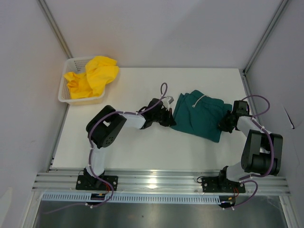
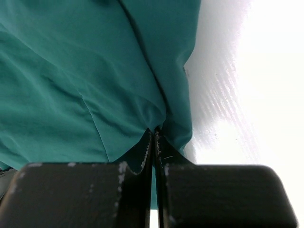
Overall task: Fold and stack the shorts
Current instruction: Fold the shorts
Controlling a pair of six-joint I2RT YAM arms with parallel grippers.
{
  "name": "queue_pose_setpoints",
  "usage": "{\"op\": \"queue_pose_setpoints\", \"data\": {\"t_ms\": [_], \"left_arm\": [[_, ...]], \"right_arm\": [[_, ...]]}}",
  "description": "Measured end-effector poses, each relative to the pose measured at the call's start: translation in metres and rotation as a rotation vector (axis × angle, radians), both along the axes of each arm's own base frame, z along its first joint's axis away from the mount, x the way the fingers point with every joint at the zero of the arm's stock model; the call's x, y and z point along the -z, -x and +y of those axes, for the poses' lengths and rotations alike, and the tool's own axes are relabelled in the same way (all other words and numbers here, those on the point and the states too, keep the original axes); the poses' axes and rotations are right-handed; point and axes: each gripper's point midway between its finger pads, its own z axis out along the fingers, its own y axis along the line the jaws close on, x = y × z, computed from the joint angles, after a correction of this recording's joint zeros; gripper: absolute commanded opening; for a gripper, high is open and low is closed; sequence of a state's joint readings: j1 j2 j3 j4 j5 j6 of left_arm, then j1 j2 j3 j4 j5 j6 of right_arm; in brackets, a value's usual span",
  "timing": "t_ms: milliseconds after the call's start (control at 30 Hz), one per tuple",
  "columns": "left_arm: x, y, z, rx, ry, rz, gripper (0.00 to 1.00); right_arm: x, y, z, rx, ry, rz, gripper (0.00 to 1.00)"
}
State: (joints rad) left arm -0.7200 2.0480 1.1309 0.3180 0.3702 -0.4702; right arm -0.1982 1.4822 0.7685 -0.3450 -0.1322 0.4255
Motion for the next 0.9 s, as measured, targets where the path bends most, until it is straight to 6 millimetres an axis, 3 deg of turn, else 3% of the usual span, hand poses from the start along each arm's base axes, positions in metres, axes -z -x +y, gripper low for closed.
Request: {"op": "queue_pose_setpoints", "data": {"t_ms": [267,400,467,700,900], "left_arm": [[-0.003,-0.006,0.019,-0.035,0.004,-0.002,0.0],[-0.004,-0.009,0.023,-0.047,0.004,-0.005,0.0],[-0.007,-0.011,0.025,-0.053,0.005,-0.008,0.0],[-0.013,-0.016,0.029,-0.078,-0.002,-0.023,0.0],[-0.01,-0.017,0.032,-0.093,-0.019,-0.017,0.0]], "right_arm": [[-0.003,0.001,0.005,-0.014,-0.03,0.003,0.0],[-0.003,0.002,0.006,-0.027,-0.039,0.004,0.44],[-0.006,0.003,0.006,-0.039,-0.042,-0.001,0.56],[-0.049,0.005,0.012,-0.082,-0.019,-0.125,0.55],[-0.064,0.017,0.06,-0.224,0.006,-0.156,0.5]]}}
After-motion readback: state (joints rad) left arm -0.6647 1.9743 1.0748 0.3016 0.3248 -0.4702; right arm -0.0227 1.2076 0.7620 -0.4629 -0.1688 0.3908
